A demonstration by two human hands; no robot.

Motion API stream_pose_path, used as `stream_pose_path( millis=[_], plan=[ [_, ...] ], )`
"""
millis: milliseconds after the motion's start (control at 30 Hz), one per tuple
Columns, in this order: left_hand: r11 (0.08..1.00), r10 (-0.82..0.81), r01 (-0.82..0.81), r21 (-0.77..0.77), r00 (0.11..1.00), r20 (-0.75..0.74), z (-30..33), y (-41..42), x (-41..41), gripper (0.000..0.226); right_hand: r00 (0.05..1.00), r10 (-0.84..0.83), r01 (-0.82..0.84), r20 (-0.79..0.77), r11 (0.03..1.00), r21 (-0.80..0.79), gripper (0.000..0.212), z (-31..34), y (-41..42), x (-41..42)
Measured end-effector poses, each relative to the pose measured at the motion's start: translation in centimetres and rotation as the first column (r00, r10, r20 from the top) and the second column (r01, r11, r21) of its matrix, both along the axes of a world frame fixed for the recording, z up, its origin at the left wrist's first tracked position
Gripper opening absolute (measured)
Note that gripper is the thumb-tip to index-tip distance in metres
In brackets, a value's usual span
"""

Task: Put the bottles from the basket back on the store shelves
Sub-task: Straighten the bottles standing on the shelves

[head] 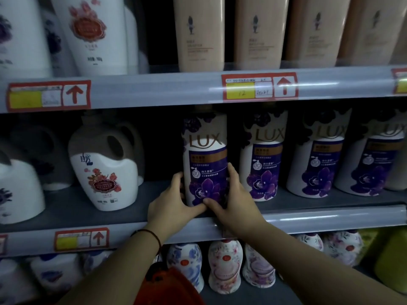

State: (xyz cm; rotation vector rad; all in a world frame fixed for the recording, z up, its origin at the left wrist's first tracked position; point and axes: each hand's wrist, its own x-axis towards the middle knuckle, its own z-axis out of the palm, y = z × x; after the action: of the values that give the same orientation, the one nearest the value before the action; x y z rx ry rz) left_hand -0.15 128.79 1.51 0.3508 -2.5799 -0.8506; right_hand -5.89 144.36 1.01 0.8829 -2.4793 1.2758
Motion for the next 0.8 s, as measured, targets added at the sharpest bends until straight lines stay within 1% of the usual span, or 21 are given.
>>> stream_pose_path(
  millis=[67, 167, 233, 267, 300, 333, 367, 400, 433, 467, 500, 533, 600, 667, 700, 733, 800],
  plan=[
    [0.999, -0.014, 0.013, 0.043, 1.0, 0.017, 0.2, 0.1, 0.1, 0.086, 1.0, -0.012, 0.012, -0.007, 0.999, 0.035, 0.094, 0.7, 1.1, 0.3],
    [0.992, -0.033, 0.026, 0.125, 0.998, 0.055, 0.5, 0.4, 0.3, 0.091, 0.994, -0.065, 0.076, -0.093, 0.99, 0.119, 0.077, 2.0, 3.4, 0.8],
    [0.988, -0.02, 0.008, 0.155, 0.997, 0.071, 0.8, 1.3, 0.6, 0.103, 0.98, -0.11, 0.137, -0.163, 0.977, 0.163, 0.069, 2.9, 5.1, 1.0],
    [0.99, 0.034, -0.039, 0.138, 0.999, 0.04, 1.0, 2.0, 0.9, 0.111, 0.974, -0.134, 0.166, -0.185, 0.972, 0.169, 0.066, 3.3, 6.0, 1.0],
    [0.99, 0.107, -0.103, 0.095, 0.993, -0.04, 1.1, 3.0, 1.2, 0.116, 0.968, -0.161, 0.194, -0.191, 0.966, 0.172, 0.064, 3.7, 6.7, 0.9],
    [0.989, 0.15, -0.149, 0.018, 0.974, -0.17, 1.2, 4.0, 1.6, 0.114, 0.965, -0.189, 0.221, -0.181, 0.96, 0.171, 0.063, 3.9, 7.4, 0.7],
    [0.985, 0.121, -0.153, -0.081, 0.942, -0.312, 1.4, 5.2, 2.0, 0.108, 0.964, -0.22, 0.244, -0.153, 0.955, 0.167, 0.064, 4.0, 8.0, 0.6],
    [0.98, 0.025, -0.1, -0.171, 0.92, -0.391, 1.6, 6.4, 2.2, 0.1, 0.963, -0.25, 0.263, -0.1, 0.953, 0.152, 0.066, 4.1, 8.4, 0.3],
    [0.974, -0.096, 0.006, -0.228, 0.917, -0.386, 1.7, 7.8, 2.3, 0.094, 0.959, -0.281, 0.282, -0.026, 0.951, 0.125, 0.068, 4.1, 8.7, 0.0],
    [0.965, -0.198, 0.123, -0.233, 0.921, -0.336, 1.6, 9.0, 2.0, 0.09, 0.951, -0.305, 0.299, 0.055, 0.95, 0.094, 0.071, 4.1, 9.0, -0.3],
    [0.955, -0.271, 0.221, -0.197, 0.922, -0.277, 1.4, 10.0, 1.5, 0.088, 0.94, -0.316, 0.308, 0.13, 0.948, 0.073, 0.075, 4.1, 9.1, -0.7],
    [0.951, -0.301, 0.273, -0.142, 0.925, -0.234, 1.1, 10.8, 0.6, 0.087, 0.932, -0.311, 0.305, 0.184, 0.95, 0.064, 0.08, 3.9, 9.2, -1.2],
    [0.961, -0.276, 0.271, -0.051, 0.94, -0.2, 0.4, 11.8, -1.3, 0.09, 0.935, -0.282, 0.274, 0.215, 0.959, 0.066, 0.089, 3.4, 9.3, -2.2],
    [0.978, -0.199, 0.207, 0.032, 0.965, -0.169, 0.0, 12.0, -3.1, 0.099, 0.945, -0.25, 0.242, 0.211, 0.968, 0.064, 0.096, 2.8, 9.3, -3.2],
    [0.983, -0.168, 0.177, 0.049, 0.976, -0.14, -0.3, 12.0, -3.8, 0.103, 0.948, -0.231, 0.224, 0.217, 0.973, 0.057, 0.099, 2.5, 9.3, -3.7],
    [0.986, -0.153, 0.158, 0.046, 0.983, -0.106, -0.7, 11.9, -4.4, 0.105, 0.951, -0.208, 0.202, 0.228, 0.978, 0.049, 0.101, 2.2, 9.3, -4.1],
    [0.989, -0.148, 0.148, -0.012, 0.988, -0.045, -1.3, 11.8, -4.9, 0.104, 0.953, -0.157, 0.156, 0.258, 0.987, 0.025, 0.099, 1.6, 9.5, -4.7]
  ],
)
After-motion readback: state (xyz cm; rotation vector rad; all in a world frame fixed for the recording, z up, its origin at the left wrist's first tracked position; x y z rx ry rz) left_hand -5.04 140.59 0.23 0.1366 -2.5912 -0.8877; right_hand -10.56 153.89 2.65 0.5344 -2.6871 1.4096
